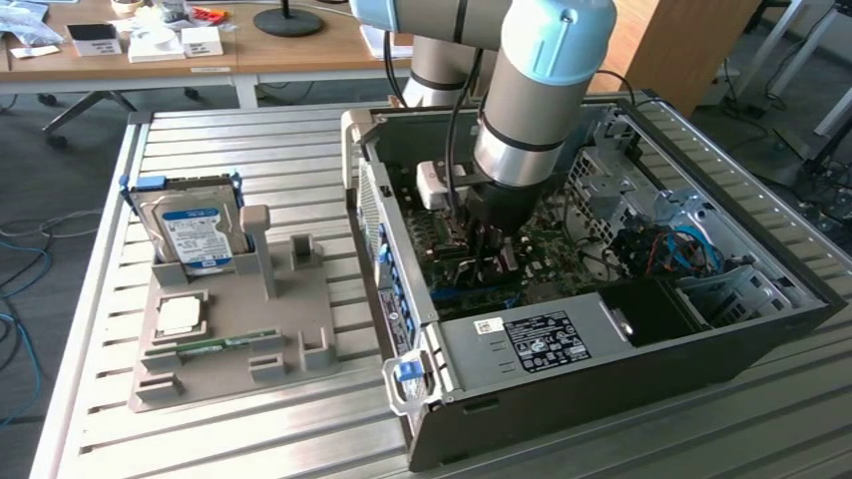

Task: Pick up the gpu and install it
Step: 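Insert the gpu into the slot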

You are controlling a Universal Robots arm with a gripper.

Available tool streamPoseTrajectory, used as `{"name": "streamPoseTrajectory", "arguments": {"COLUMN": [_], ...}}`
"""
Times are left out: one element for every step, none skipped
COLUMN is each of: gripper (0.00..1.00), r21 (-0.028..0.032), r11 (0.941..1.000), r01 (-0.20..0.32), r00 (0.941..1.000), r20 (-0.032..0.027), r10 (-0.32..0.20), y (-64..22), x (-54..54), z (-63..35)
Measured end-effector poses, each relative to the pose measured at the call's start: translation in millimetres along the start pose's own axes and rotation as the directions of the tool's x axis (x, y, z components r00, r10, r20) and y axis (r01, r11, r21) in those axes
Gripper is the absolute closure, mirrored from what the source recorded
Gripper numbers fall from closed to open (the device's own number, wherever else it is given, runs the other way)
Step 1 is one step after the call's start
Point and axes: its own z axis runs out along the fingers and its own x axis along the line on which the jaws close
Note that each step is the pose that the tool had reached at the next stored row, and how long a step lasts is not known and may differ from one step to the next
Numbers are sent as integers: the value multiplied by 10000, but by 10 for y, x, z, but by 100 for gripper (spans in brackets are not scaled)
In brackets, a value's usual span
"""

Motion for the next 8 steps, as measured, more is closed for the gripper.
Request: {"name": "streamPoseTrajectory", "arguments": {"gripper": [60,60,60,60,60,60,60,60], "r21": [-2,-1,0,0,0,1,0,0], "r11": [10000,10000,10000,10000,10000,10000,10000,10000], "r01": [0,1,1,1,1,1,0,0], "r00": [10000,10000,10000,10000,10000,10000,10000,10000], "r20": [-5,-5,-5,-6,-7,-8,-9,-9], "r10": [0,-1,-1,-1,-1,-1,0,0], "y": [0,0,0,0,0,0,0,0], "x": [0,-1,-3,-4,-5,-6,-7,-7], "z": [-8,-21,-39,-60,-79,-95,-111,-124]}}
